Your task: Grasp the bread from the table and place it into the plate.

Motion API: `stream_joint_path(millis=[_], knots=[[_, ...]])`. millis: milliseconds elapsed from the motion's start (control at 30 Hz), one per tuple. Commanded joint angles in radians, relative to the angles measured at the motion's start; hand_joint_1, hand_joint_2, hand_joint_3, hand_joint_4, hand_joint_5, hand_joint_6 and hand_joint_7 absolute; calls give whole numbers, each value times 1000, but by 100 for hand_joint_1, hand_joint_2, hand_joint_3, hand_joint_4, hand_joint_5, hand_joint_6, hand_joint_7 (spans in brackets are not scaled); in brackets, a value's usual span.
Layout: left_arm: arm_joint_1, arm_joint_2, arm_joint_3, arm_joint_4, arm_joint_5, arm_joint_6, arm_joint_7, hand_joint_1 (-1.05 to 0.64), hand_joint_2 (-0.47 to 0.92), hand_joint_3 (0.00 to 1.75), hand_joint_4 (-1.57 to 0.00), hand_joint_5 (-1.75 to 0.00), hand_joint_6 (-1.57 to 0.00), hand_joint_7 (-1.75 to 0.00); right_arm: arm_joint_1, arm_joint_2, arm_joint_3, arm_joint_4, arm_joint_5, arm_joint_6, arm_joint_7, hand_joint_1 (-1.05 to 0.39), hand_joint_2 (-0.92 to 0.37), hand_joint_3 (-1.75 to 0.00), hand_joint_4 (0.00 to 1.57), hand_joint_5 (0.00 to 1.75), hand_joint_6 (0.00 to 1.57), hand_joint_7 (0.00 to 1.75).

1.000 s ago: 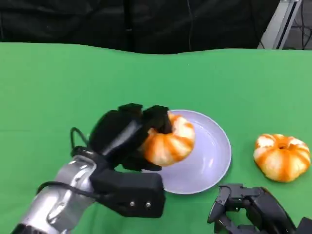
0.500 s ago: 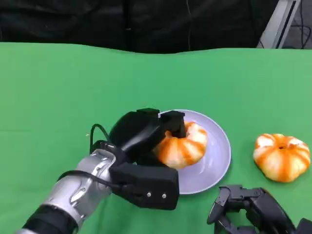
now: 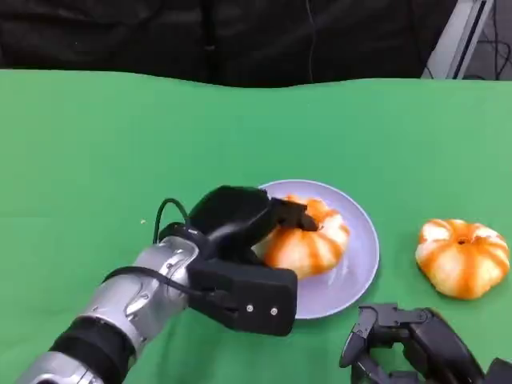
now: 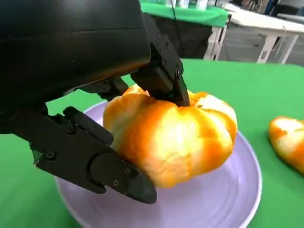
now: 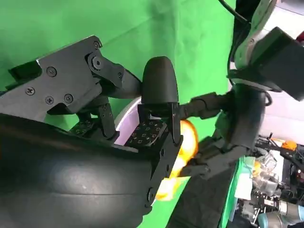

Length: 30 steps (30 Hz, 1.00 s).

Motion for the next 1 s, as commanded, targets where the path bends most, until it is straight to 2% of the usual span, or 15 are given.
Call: stream_joint_path(millis=[33, 167, 233, 433, 667, 800, 900, 1000], knots=[[-38, 2, 13, 39, -51, -26, -49, -43, 92, 13, -56, 0, -49, 0, 12, -12, -1, -13, 5, 7, -5, -14, -61, -96, 84, 142, 87, 112], [-44, 1, 26, 44, -98, -30, -102, -53, 92, 23, -51, 0, -44, 0, 13, -13, 0, -16, 6, 8, -6, -14, -61, -96, 84, 143, 87, 112], [-44, -2, 40, 37, -136, -10, -157, -73, 92, 41, -42, 0, -36, 0, 14, -11, 0, -16, 7, 11, -7, -15, -61, -96, 84, 144, 88, 112], [-34, -4, 87, 10, -248, 10, -298, -95, 92, 72, -32, 0, -27, 0, 14, -11, 1, -18, 6, 14, -9, -14, -61, -98, 84, 145, 88, 112], [-23, 3, 105, 0, -282, -1, -320, -100, 92, 82, -32, 0, -26, 0, 12, -14, 4, -17, 0, 5, -15, -14, -59, -100, 84, 144, 89, 113], [-15, 17, 103, -17, -267, -19, -302, -100, 92, 88, -38, -2, -31, -2, 11, -16, 6, -18, 2, 6, -14, -12, -59, -101, 84, 144, 89, 113], [-10, 20, 102, -32, -260, -18, -293, -98, 92, 88, -46, -3, -46, -5, 13, -17, 6, -21, 2, 9, -14, -13, -58, -101, 83, 144, 89, 113], [-6, 21, 101, -40, -259, -13, -289, -97, 92, 87, -48, -3, -51, -4, 14, -18, 6, -23, 2, 11, -15, -14, -58, -102, 83, 144, 89, 112]])
